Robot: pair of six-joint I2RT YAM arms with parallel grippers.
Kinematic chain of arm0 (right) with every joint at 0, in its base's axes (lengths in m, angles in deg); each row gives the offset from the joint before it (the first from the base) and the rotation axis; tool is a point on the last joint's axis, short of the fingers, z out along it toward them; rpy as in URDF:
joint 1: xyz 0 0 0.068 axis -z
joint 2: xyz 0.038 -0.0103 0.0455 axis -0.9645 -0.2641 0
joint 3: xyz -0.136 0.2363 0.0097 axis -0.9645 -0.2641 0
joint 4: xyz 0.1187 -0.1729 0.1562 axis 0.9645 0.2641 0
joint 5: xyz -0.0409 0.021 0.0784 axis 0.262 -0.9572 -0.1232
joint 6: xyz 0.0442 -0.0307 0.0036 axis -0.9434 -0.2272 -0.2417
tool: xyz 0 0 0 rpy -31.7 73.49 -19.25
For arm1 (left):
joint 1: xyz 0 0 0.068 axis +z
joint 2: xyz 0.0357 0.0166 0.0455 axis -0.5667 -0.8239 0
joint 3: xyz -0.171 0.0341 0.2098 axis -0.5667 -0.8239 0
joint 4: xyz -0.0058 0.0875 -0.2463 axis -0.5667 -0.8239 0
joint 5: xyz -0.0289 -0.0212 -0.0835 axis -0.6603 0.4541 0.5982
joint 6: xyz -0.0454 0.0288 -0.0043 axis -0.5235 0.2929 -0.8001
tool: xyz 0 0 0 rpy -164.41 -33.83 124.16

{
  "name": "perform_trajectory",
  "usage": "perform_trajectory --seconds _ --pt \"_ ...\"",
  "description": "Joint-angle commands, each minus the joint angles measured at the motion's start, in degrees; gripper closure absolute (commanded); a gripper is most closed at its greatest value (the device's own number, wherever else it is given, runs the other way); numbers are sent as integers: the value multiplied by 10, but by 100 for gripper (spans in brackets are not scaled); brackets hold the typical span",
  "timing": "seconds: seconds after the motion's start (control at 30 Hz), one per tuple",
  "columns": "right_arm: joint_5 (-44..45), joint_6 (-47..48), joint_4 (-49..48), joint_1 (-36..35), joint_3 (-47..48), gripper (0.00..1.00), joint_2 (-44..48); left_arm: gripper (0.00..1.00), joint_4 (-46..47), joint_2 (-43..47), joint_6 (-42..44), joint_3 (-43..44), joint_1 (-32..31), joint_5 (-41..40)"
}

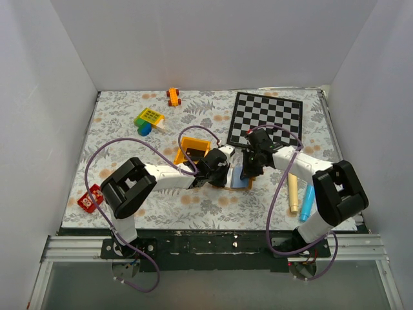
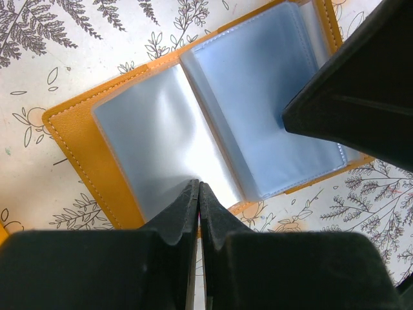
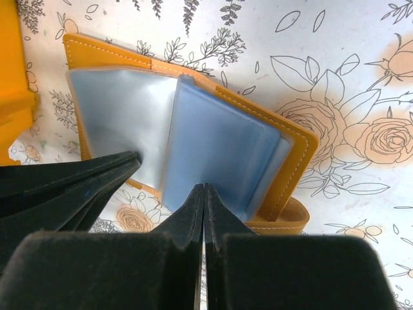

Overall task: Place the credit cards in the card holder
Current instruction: Open the card holder at the center of the board.

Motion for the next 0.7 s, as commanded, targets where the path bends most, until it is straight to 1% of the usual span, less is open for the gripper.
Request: perform_trajectory --seconds 0.0,0.23,0.67 --pt "8 8 -15 2 -9 99 -21 100 -9 -13 2 2 -4 2" --pt "-27 -7 -48 2 -8 99 -55 100 -9 -12 2 -1 -4 1" --pt "-103 -20 -111 1 -13 99 -68 100 -11 -16 4 4 -4 4"
